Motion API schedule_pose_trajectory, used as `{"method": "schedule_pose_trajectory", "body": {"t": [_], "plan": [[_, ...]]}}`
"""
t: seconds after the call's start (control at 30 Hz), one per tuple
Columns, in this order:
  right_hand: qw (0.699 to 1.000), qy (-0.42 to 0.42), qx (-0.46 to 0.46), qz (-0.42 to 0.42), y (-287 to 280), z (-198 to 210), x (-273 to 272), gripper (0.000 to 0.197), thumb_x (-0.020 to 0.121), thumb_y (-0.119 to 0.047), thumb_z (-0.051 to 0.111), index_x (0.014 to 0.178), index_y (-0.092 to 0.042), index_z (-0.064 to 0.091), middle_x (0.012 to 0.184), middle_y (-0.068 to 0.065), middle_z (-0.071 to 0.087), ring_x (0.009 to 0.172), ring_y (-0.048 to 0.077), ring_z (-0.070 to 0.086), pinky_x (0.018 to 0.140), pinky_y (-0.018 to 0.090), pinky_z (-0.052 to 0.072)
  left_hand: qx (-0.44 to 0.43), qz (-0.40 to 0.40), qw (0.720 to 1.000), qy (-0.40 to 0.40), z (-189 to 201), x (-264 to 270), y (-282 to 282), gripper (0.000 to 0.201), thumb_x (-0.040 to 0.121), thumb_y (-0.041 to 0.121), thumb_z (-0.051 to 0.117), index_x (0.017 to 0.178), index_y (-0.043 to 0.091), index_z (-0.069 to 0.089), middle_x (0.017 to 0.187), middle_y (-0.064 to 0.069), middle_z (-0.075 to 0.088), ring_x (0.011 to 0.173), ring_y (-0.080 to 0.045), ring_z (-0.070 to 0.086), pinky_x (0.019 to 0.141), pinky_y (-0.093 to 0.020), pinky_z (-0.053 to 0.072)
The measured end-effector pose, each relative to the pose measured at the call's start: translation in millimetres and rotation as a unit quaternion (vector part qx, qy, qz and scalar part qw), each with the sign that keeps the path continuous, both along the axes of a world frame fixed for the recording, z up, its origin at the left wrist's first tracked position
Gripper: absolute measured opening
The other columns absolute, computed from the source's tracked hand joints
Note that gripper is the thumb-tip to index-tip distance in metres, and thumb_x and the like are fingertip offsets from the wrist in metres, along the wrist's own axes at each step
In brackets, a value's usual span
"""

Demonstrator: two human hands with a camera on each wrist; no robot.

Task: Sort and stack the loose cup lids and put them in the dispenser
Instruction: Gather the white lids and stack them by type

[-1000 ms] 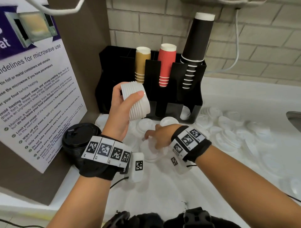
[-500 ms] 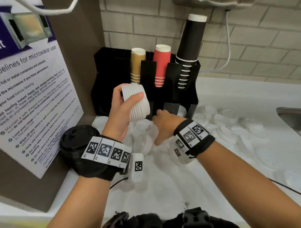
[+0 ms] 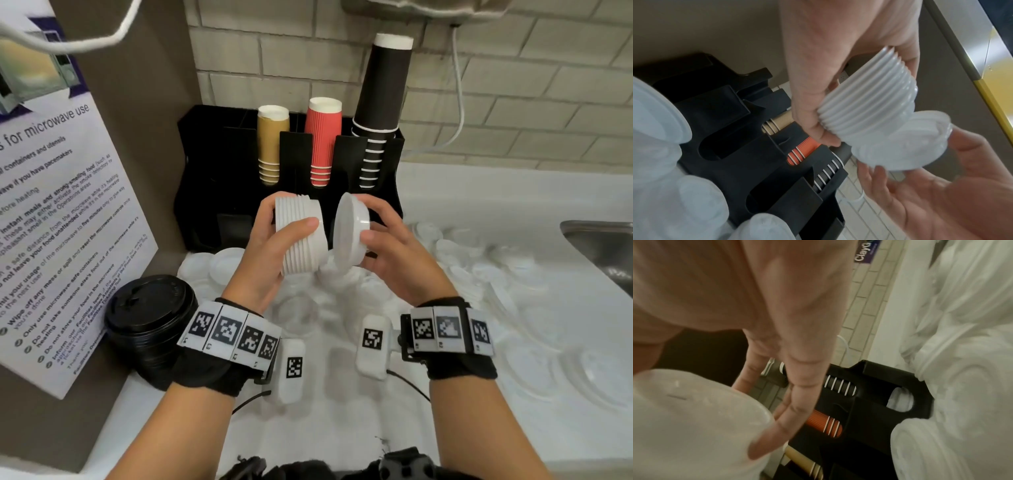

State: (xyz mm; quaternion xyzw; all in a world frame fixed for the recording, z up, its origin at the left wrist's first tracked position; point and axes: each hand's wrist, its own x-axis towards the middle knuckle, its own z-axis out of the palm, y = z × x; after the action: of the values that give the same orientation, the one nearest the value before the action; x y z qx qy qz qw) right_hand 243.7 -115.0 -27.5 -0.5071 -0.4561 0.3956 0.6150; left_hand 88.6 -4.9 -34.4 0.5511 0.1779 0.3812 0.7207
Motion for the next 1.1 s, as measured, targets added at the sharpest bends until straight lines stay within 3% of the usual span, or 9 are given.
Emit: {"method": "schedule_pose_trajectory", "body": {"t": [0.1, 0.2, 0.3, 0.4, 0.57, 0.8, 0.93, 1.03, 1.1], "plan": [[1.000, 0.009, 0.019, -0.001, -4.6, -1.4, -6.1, 0.055, 0.074, -0.027, 0.066, 0.127, -0.028, 0.051, 0.111, 0.007, 0.065, 0.105, 0.024, 0.063, 0.088, 0.044, 0.054, -0.001, -0.008, 1.000, -0.002, -1.9, 6.4, -6.4, 0.054, 0.066, 0.037, 0.075, 0.115, 0.032, 0.053, 0.111, 0.007, 0.061, 0.105, -0.015, 0.061, 0.076, -0.030, 0.054], [0.999, -0.005, 0.014, -0.036, -3.8, -3.3, -10.1, 0.054, 0.073, -0.030, 0.069, 0.125, -0.030, 0.054, 0.111, 0.003, 0.063, 0.104, 0.021, 0.063, 0.088, 0.043, 0.055, 0.008, -0.002, 1.000, -0.003, -3.1, 13.3, -13.7, 0.049, 0.073, 0.032, 0.071, 0.117, 0.031, 0.051, 0.113, 0.007, 0.059, 0.109, -0.018, 0.059, 0.077, -0.031, 0.054], [0.999, -0.014, 0.009, -0.052, -4.8, -2.8, -9.8, 0.050, 0.078, -0.024, 0.068, 0.126, -0.032, 0.055, 0.112, 0.002, 0.064, 0.104, 0.020, 0.064, 0.086, 0.041, 0.055, 0.021, -0.002, 1.000, 0.007, -2.8, 15.9, -19.3, 0.058, 0.065, 0.044, 0.074, 0.118, 0.036, 0.050, 0.116, 0.007, 0.059, 0.111, -0.018, 0.059, 0.081, -0.032, 0.054], [0.999, -0.034, 0.001, -0.037, -8.6, -1.7, -5.0, 0.046, 0.082, -0.020, 0.064, 0.124, -0.036, 0.057, 0.111, -0.002, 0.066, 0.104, 0.019, 0.064, 0.088, 0.044, 0.055, 0.025, -0.039, 0.999, 0.022, -2.5, 15.4, -20.6, 0.059, 0.062, 0.046, 0.073, 0.117, 0.040, 0.053, 0.112, 0.009, 0.062, 0.106, -0.017, 0.062, 0.074, -0.029, 0.054], [0.999, -0.049, -0.008, -0.017, -15.2, 0.6, 0.8, 0.047, 0.083, -0.015, 0.063, 0.126, -0.032, 0.057, 0.112, -0.001, 0.066, 0.102, 0.016, 0.065, 0.083, 0.036, 0.056, 0.024, -0.069, 0.997, 0.032, -4.0, 15.1, -22.6, 0.049, 0.071, 0.036, 0.073, 0.116, 0.039, 0.055, 0.111, 0.008, 0.063, 0.104, -0.017, 0.064, 0.071, -0.028, 0.055], [0.998, -0.054, 0.001, -0.033, -15.5, 0.2, 0.4, 0.047, 0.081, -0.017, 0.066, 0.124, -0.031, 0.058, 0.118, 0.004, 0.064, 0.106, 0.022, 0.063, 0.089, 0.052, 0.054, 0.015, -0.035, 0.999, 0.013, -6.7, 21.7, -31.3, 0.047, 0.075, 0.032, 0.068, 0.119, 0.036, 0.051, 0.117, 0.004, 0.059, 0.111, -0.021, 0.059, 0.076, -0.031, 0.054], [0.998, -0.057, -0.001, -0.031, -15.4, 0.2, 0.4, 0.047, 0.080, -0.018, 0.066, 0.124, -0.032, 0.058, 0.119, 0.005, 0.063, 0.107, 0.024, 0.063, 0.090, 0.053, 0.053, 0.009, -0.025, 1.000, 0.011, -7.3, 23.1, -33.2, 0.055, 0.073, 0.032, 0.070, 0.123, 0.034, 0.048, 0.120, 0.002, 0.057, 0.115, -0.024, 0.057, 0.080, -0.034, 0.053], [0.997, -0.072, -0.006, -0.032, -13.8, 2.0, -0.9, 0.048, 0.082, -0.023, 0.069, 0.126, -0.032, 0.056, 0.120, 0.002, 0.064, 0.108, 0.020, 0.063, 0.091, 0.051, 0.053, 0.005, -0.026, 1.000, 0.011, -7.4, 23.0, -32.2, 0.072, 0.063, 0.032, 0.079, 0.127, 0.036, 0.046, 0.125, 0.000, 0.055, 0.118, -0.024, 0.056, 0.087, -0.039, 0.054], [0.996, -0.087, -0.002, -0.022, -10.5, 4.9, -2.6, 0.050, 0.084, -0.028, 0.070, 0.131, -0.030, 0.053, 0.122, 0.000, 0.064, 0.110, 0.019, 0.063, 0.091, 0.045, 0.054, -0.001, -0.023, 1.000, 0.004, -7.3, 22.0, -29.7, 0.074, 0.062, 0.026, 0.081, 0.127, 0.037, 0.046, 0.126, -0.002, 0.054, 0.117, -0.023, 0.057, 0.086, -0.039, 0.056]]}}
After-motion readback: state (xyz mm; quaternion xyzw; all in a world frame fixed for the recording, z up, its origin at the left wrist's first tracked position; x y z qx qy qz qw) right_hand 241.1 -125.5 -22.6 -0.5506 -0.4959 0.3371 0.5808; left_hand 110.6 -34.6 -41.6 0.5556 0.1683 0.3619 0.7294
